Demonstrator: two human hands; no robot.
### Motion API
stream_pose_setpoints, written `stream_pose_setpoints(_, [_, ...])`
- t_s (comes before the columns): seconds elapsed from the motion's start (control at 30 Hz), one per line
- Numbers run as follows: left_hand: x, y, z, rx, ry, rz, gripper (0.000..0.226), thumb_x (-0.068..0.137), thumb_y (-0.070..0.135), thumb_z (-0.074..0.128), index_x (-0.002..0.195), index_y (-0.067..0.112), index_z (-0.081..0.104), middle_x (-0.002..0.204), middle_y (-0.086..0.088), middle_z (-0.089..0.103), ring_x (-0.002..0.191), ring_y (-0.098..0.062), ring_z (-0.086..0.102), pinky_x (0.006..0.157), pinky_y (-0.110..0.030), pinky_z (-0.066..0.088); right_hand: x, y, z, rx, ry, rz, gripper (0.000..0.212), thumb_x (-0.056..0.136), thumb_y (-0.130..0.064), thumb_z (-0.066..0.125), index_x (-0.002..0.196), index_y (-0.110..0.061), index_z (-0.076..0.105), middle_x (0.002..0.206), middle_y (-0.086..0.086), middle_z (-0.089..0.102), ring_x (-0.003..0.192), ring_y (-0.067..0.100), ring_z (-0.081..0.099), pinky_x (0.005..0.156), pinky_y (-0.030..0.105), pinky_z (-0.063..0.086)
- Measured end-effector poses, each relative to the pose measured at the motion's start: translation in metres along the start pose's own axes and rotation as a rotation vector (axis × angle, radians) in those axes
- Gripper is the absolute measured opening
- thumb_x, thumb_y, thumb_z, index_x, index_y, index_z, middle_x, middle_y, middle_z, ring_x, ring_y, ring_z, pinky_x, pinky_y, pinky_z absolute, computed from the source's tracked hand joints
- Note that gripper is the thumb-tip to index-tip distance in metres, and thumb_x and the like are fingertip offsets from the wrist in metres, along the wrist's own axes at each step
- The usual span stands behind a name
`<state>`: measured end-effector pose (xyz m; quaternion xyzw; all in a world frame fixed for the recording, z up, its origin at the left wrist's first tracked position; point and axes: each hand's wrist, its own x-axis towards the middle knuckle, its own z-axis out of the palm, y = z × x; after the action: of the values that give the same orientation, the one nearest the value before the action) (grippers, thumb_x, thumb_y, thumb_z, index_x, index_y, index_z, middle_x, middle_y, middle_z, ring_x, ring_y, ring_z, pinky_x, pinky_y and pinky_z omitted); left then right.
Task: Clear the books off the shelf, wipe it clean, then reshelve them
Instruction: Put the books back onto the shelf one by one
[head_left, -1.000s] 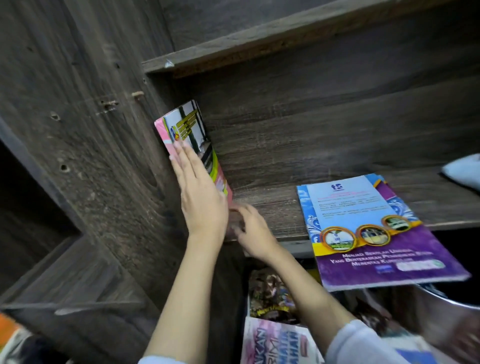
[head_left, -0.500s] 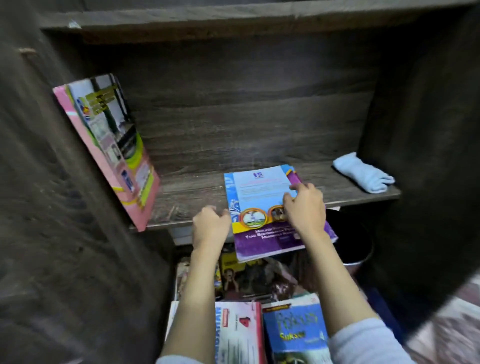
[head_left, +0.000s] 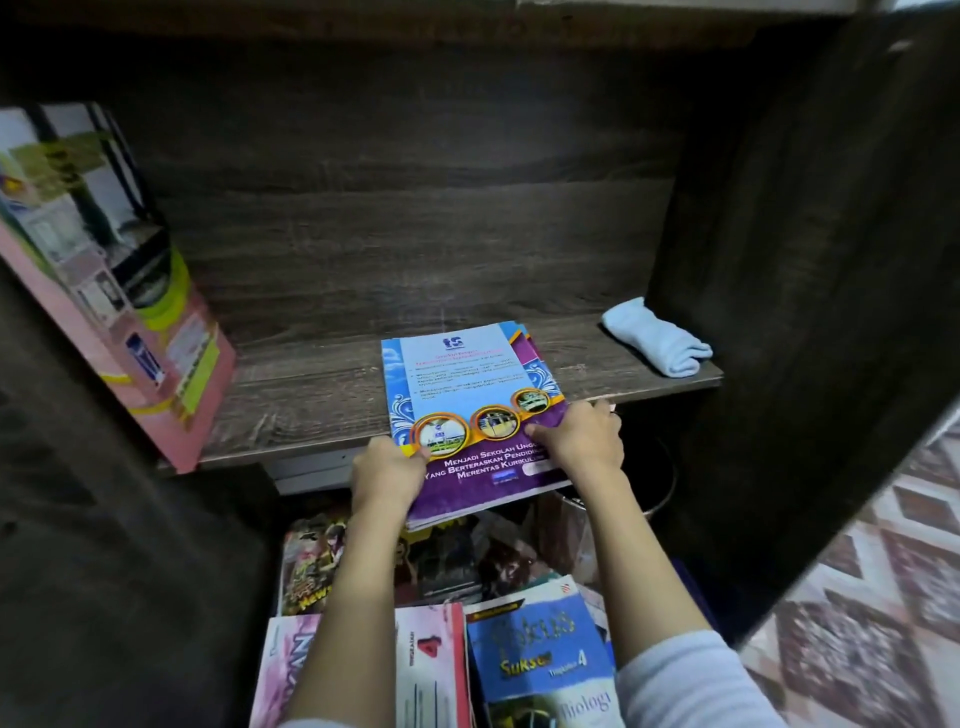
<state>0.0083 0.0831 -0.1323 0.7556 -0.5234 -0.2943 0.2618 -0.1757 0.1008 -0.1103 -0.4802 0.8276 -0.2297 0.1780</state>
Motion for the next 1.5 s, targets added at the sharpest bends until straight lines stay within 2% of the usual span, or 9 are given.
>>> stream_pose_setpoints(0.4, [0.006, -0.010, 0.000, -0.091, 0.032, 0.013, 0.033, 0.085, 0.031, 0.068, 0.101, 0.003, 0.068, 0.107, -0.019, 0.067, 0.102, -0.033, 0.060, 0.080, -0.032, 0.045, -0.007, -0.008, 0.001, 0.009, 0.066, 0.044, 0.064, 0.078, -0.043, 0.073, 0.124, -0.004, 0.054, 0.134, 0.017, 0.042, 0.126, 0.032, 0.038, 0.097, 0.040, 0.039])
stream_pose_setpoints(0.53, [0.009, -0.017, -0.005, -0.144, 0.045, -0.019, 0.030, 0.085, 0.027, 0.069, 0.104, 0.004, 0.068, 0.109, -0.019, 0.067, 0.105, -0.033, 0.060, 0.086, -0.034, 0.047, -0.006, -0.014, -0.004, 0.183, -0.010, 0.109, 0.063, 0.073, -0.031, 0.080, 0.123, -0.004, 0.054, 0.131, 0.018, 0.046, 0.119, 0.034, 0.049, 0.091, 0.037, 0.044])
stream_pose_setpoints(0.67, [0.013, -0.020, -0.011, -0.171, 0.070, -0.033, 0.028, 0.088, 0.021, 0.064, 0.108, 0.002, 0.066, 0.113, -0.020, 0.066, 0.107, -0.033, 0.059, 0.087, -0.035, 0.046, 0.000, -0.014, -0.002, 0.456, -0.153, 0.150, 0.032, 0.067, -0.014, 0.082, 0.094, -0.009, 0.065, 0.107, 0.012, 0.068, 0.098, 0.028, 0.064, 0.088, 0.036, 0.051])
stream_pose_setpoints(0.73, [0.012, -0.019, -0.011, -0.192, 0.080, -0.007, 0.022, 0.090, 0.013, 0.059, 0.106, 0.000, 0.066, 0.112, -0.020, 0.066, 0.105, -0.034, 0.059, 0.085, -0.034, 0.045, -0.002, -0.016, -0.001, 0.594, -0.217, 0.141, 0.025, 0.074, 0.001, 0.073, 0.082, -0.013, 0.054, 0.100, 0.008, 0.065, 0.095, 0.027, 0.063, 0.090, 0.041, 0.051])
stream_pose_setpoints(1.0, [0.018, -0.019, -0.018, -0.185, 0.172, 0.003, 0.027, 0.092, 0.011, 0.049, 0.116, 0.002, 0.056, 0.116, -0.021, 0.062, 0.109, -0.038, 0.056, 0.085, -0.035, 0.043, -0.019, -0.041, -0.006, 0.796, -0.214, -0.024, 0.048, 0.084, 0.010, 0.055, 0.124, -0.015, 0.047, 0.110, 0.014, 0.062, 0.090, 0.027, 0.062, 0.081, 0.042, 0.053])
stream_pose_setpoints(1.2, [0.024, -0.035, -0.048, -0.370, 0.236, 0.061, 0.025, 0.088, 0.014, 0.063, 0.111, 0.006, 0.065, 0.109, -0.014, 0.068, 0.106, -0.030, 0.061, 0.090, -0.035, 0.047, -0.035, -0.071, -0.017, 0.944, -0.147, -0.221, 0.042, 0.082, 0.011, 0.056, 0.102, -0.025, 0.051, 0.101, 0.008, 0.063, 0.075, 0.020, 0.062, 0.072, 0.040, 0.056])
stream_pose_setpoints(1.3, [0.021, -0.040, -0.065, -0.281, 0.281, 0.069, 0.031, 0.087, 0.025, 0.065, 0.111, 0.005, 0.067, 0.105, -0.014, 0.070, 0.106, -0.027, 0.062, 0.089, -0.031, 0.044, -0.045, -0.087, -0.012, 0.959, -0.132, -0.302, 0.045, 0.082, 0.007, 0.055, 0.093, -0.037, 0.050, 0.097, 0.010, 0.067, 0.080, 0.031, 0.067, 0.072, 0.048, 0.057])
stream_pose_setpoints(1.37, [0.021, -0.038, -0.083, -0.237, 0.351, 0.085, 0.041, 0.087, 0.027, 0.065, 0.120, 0.003, 0.061, 0.111, -0.015, 0.068, 0.111, -0.027, 0.059, 0.095, -0.032, 0.042, -0.051, -0.098, -0.009, 0.948, -0.100, -0.333, 0.045, 0.083, 0.004, 0.056, 0.096, -0.039, 0.049, 0.096, 0.009, 0.067, 0.087, 0.036, 0.065, 0.073, 0.051, 0.056])
stream_pose_setpoints(1.5, [0.020, -0.005, -0.134, -0.383, 0.438, 0.280, 0.047, 0.090, 0.024, 0.061, 0.130, 0.002, 0.051, 0.126, -0.015, 0.059, 0.110, -0.018, 0.057, 0.100, -0.028, 0.039, -0.069, -0.121, 0.001, 0.965, -0.025, -0.422, 0.046, 0.087, 0.000, 0.056, 0.120, -0.031, 0.049, 0.098, 0.004, 0.065, 0.087, 0.027, 0.063, 0.074, 0.041, 0.054])
